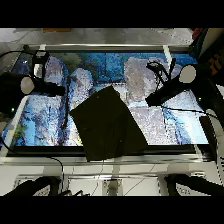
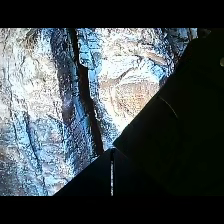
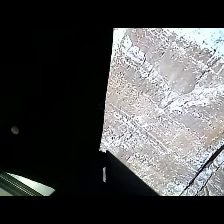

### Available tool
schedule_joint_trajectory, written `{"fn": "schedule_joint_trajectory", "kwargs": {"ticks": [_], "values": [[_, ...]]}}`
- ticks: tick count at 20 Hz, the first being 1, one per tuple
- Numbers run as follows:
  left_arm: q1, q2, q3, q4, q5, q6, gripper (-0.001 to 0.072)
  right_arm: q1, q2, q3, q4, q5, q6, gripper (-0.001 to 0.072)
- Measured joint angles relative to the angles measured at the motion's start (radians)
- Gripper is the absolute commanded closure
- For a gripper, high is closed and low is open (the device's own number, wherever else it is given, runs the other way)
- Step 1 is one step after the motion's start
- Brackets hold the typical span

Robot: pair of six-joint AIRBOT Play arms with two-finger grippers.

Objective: Fold the clothes and pants, and hang the long-sleeved shirts on hangers.

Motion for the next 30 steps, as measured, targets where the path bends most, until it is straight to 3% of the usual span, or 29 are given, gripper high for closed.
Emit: {"fn": "schedule_joint_trajectory", "kwargs": {"ticks": [14,18,23,27,30], "values": [[0.000,0.000,0.000,0.000,0.000,0.000,0.0688,0.000,0.000,0.000,0.000,-0.024,0.000,0.0691],[0.000,0.000,0.000,0.000,0.000,0.000,0.0688,0.000,0.000,0.000,-0.002,-0.115,-0.001,0.0692],[-0.001,0.004,0.000,0.000,-0.011,0.000,0.0688,-0.010,0.000,0.000,-0.174,-0.160,-0.005,0.0692],[-0.001,0.055,-0.006,0.000,-0.086,0.000,0.0688,-0.126,0.016,-0.024,-0.275,-0.104,-0.010,0.0693],[-0.001,0.157,-0.057,0.000,-0.126,0.000,0.0677,-0.274,0.061,-0.115,-0.183,-0.088,-0.072,0.0693]]}}
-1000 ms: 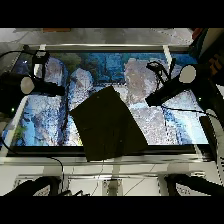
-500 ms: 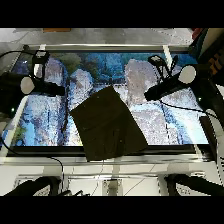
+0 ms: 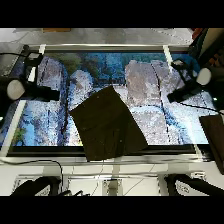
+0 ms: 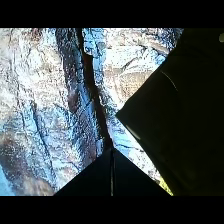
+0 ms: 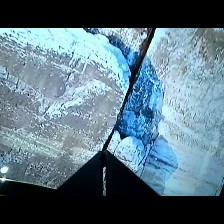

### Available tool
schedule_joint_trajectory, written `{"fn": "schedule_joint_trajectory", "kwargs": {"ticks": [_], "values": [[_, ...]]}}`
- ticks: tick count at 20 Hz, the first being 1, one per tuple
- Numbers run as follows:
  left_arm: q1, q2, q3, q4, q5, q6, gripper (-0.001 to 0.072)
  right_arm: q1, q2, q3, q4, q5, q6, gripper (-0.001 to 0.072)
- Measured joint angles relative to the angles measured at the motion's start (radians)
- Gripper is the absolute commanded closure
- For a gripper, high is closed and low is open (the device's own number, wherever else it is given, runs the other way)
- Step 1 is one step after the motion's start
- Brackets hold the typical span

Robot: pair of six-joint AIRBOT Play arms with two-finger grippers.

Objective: Fold the clothes and pants, and hang the long-sleeved shirts on hangers.

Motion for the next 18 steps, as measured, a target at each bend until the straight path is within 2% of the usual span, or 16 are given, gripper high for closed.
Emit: {"fn": "schedule_joint_trajectory", "kwargs": {"ticks": [1,2,3,4,5,6,7,8,9,12,13,14,15,16,17,18], "values": [[0.000,0.044,-0.032,0.000,-0.008,-0.003,0.0677,-0.054,0.017,-0.047,0.076,0.003,-0.040,0.0693],[0.000,0.089,-0.071,0.000,-0.012,-0.009,0.0639,-0.098,0.029,-0.095,0.153,0.009,-0.081,0.0693],[0.000,0.138,-0.122,0.000,-0.019,-0.020,0.0398,-0.137,0.038,-0.147,0.228,0.010,-0.117,0.0687],[0.000,0.183,-0.179,0.000,-0.023,-0.032,0.0129,-0.168,0.045,-0.205,0.293,0.014,-0.148,0.0598],[0.000,0.222,-0.235,0.000,-0.024,-0.048,0.0085,-0.191,0.050,-0.263,0.345,0.011,-0.171,0.0443],[0.000,0.253,-0.290,0.000,-0.027,-0.062,0.0089,-0.206,0.052,-0.317,0.383,0.006,-0.188,0.0430],[0.000,0.279,-0.348,-0.001,-0.028,-0.080,0.0181,-0.219,0.054,-0.372,0.414,0.002,-0.200,0.0429],[0.000,0.297,-0.399,-0.010,-0.027,-0.091,0.0308,-0.226,0.054,-0.420,0.436,0.000,-0.208,0.0426],[0.000,0.310,-0.449,-0.035,-0.027,-0.102,0.0349,-0.232,0.053,-0.465,0.453,-0.006,-0.211,0.0400],[-0.001,0.332,-0.576,-0.152,-0.007,-0.109,0.0349,-0.243,0.044,-0.593,0.502,-0.004,-0.211,0.0394],[-0.001,0.335,-0.610,-0.195,0.000,-0.103,0.0346,-0.244,0.037,-0.632,0.517,-0.002,-0.209,0.0367],[-0.001,0.338,-0.642,-0.236,0.014,-0.089,0.0258,-0.245,0.029,-0.667,0.537,-0.003,-0.208,0.0367],[-0.001,0.340,-0.673,-0.277,0.024,-0.074,0.0097,-0.246,0.016,-0.700,0.557,-0.005,-0.208,0.0364],[-0.001,0.341,-0.697,-0.309,0.033,-0.064,0.0035,-0.246,0.003,-0.726,0.577,-0.011,-0.206,0.0300],[-0.001,0.342,-0.721,-0.337,0.043,-0.055,0.0035,-0.247,-0.013,-0.747,0.605,-0.016,-0.204,0.0268],[-0.001,0.343,-0.740,-0.359,0.046,-0.048,0.0036,-0.248,-0.028,-0.762,0.629,-0.018,-0.204,0.0268]]}}
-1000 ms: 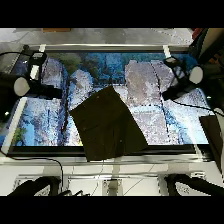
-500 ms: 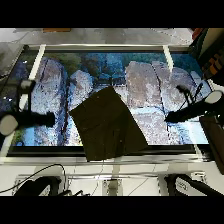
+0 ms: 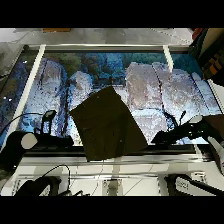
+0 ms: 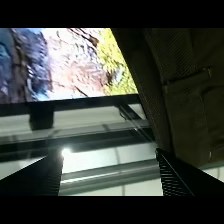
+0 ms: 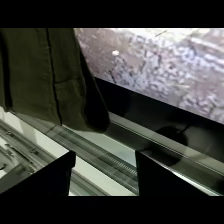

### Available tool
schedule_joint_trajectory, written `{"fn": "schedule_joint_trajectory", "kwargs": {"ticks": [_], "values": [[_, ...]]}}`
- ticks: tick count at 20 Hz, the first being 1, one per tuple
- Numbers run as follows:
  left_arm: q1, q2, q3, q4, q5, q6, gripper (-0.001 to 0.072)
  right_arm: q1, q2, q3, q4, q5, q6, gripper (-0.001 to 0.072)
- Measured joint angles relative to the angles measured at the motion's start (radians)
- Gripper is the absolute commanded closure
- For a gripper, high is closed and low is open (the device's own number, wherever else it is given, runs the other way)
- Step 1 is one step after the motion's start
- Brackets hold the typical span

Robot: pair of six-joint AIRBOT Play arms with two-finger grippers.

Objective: Fold the clothes and pants, and hang the long-sleeved shirts on hangers.

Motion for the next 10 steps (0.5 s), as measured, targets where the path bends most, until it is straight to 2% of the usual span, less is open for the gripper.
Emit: {"fn": "schedule_joint_trajectory", "kwargs": {"ticks": [8,10], "values": [[0.000,0.001,-0.086,-0.118,0.018,0.019,0.0046,0.053,-0.126,-0.036,0.111,-0.042,0.023,0.0278],[0.000,0.001,-0.093,-0.129,0.019,0.019,0.0046,0.085,-0.143,-0.038,0.130,-0.063,0.026,0.0342]]}}
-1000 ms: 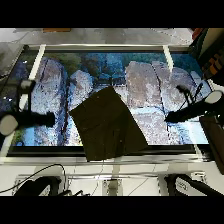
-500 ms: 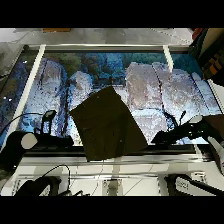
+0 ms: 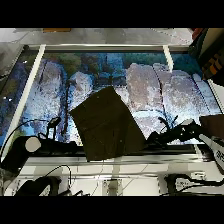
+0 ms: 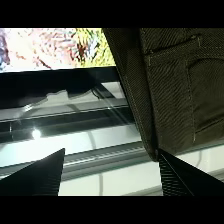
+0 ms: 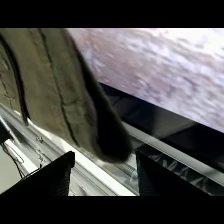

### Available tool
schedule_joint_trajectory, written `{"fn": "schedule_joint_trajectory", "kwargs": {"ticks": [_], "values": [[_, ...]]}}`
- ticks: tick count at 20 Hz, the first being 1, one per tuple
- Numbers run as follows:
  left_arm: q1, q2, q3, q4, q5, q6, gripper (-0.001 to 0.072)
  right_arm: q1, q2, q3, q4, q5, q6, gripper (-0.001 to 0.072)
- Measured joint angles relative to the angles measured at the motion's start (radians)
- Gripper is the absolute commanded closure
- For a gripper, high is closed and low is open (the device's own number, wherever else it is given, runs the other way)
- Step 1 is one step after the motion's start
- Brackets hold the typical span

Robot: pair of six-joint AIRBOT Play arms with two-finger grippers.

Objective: Fold the clothes and pants, and hang the long-sleeved shirts on hangers.

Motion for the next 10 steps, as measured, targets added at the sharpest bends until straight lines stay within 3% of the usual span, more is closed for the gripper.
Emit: {"fn": "schedule_joint_trajectory", "kwargs": {"ticks": [3,4,5,7,9,10], "values": [[0.000,0.000,-0.005,-0.007,0.003,0.000,0.0047,0.033,-0.012,0.000,0.015,-0.042,-0.019,0.0409],[0.000,0.000,-0.006,-0.007,0.003,0.000,0.0079,0.039,-0.014,0.000,0.019,-0.050,-0.032,0.0410],[0.000,0.000,-0.006,-0.008,0.003,0.000,0.0179,0.043,-0.016,0.000,0.026,-0.058,-0.050,0.0410],[0.000,0.000,-0.007,-0.012,0.007,0.000,0.0212,0.048,-0.017,0.000,0.047,-0.073,-0.096,0.0441],[0.000,0.000,-0.014,-0.029,0.026,0.001,0.0212,0.050,-0.019,-0.001,0.070,-0.106,-0.143,0.0695],[0.000,0.000,-0.021,-0.043,0.037,0.001,0.0212,0.051,-0.019,-0.001,0.082,-0.120,-0.160,0.0692]]}}
